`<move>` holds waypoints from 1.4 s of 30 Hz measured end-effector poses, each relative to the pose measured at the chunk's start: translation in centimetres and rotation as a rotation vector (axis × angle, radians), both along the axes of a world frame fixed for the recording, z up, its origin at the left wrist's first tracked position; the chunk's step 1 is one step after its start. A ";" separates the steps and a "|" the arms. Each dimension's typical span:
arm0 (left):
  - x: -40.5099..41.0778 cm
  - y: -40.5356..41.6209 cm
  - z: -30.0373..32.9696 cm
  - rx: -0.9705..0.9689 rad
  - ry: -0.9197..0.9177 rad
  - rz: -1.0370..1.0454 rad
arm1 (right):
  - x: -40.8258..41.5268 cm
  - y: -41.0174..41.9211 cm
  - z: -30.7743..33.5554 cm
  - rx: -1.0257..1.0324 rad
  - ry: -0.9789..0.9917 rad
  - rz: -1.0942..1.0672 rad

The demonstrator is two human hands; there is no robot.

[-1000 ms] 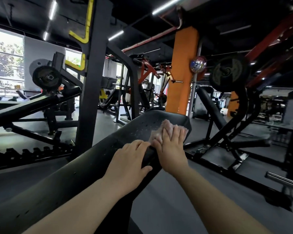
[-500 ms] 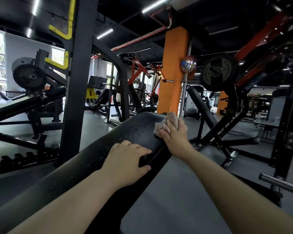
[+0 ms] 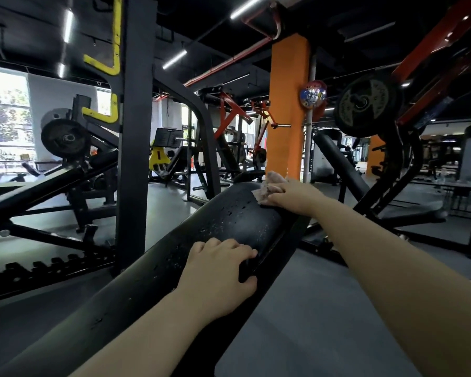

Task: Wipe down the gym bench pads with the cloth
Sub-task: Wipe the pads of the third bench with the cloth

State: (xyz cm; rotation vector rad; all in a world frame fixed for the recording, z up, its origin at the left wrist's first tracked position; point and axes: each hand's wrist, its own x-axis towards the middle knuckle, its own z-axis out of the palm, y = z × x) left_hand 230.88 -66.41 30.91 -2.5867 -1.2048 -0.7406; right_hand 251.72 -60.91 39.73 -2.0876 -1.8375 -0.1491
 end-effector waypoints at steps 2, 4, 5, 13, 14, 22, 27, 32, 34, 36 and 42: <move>0.0 -0.1 0.1 -0.005 -0.001 0.001 | 0.2 -1.5 -2.4 0.142 0.106 0.021; 0.1 -0.2 0.2 -0.006 0.010 0.012 | -0.3 -3.1 -4.6 0.268 0.191 0.064; 0.1 -0.3 0.3 -0.004 0.020 0.019 | -0.6 -3.6 -5.3 0.305 0.214 0.080; 0.5 -0.4 0.7 0.020 0.073 0.044 | 1.0 0.5 -1.9 0.246 0.393 -0.002; 0.6 -0.4 0.7 0.017 0.077 0.047 | 1.1 0.8 -1.5 0.230 0.413 0.003; 0.7 -0.7 0.5 -0.024 0.055 0.055 | -0.6 -1.1 -4.3 0.409 0.632 -0.140; 0.9 -0.6 1.1 0.000 0.108 0.063 | -2.9 -3.0 -7.5 0.467 0.737 -0.112; 0.7 -0.6 1.4 -0.008 0.136 0.053 | -1.8 -1.7 -5.1 0.412 0.725 -0.147; 0.8 -0.6 1.6 -0.010 0.139 0.052 | -1.2 -1.2 -4.4 0.388 0.745 -0.170; 0.9 -0.6 1.7 -0.002 0.147 0.060 | -0.9 -1.0 -4.1 0.381 0.795 -0.172; 0.9 -0.5 1.6 -0.021 0.136 0.059 | -1.8 -1.6 -5.3 0.446 0.943 -0.142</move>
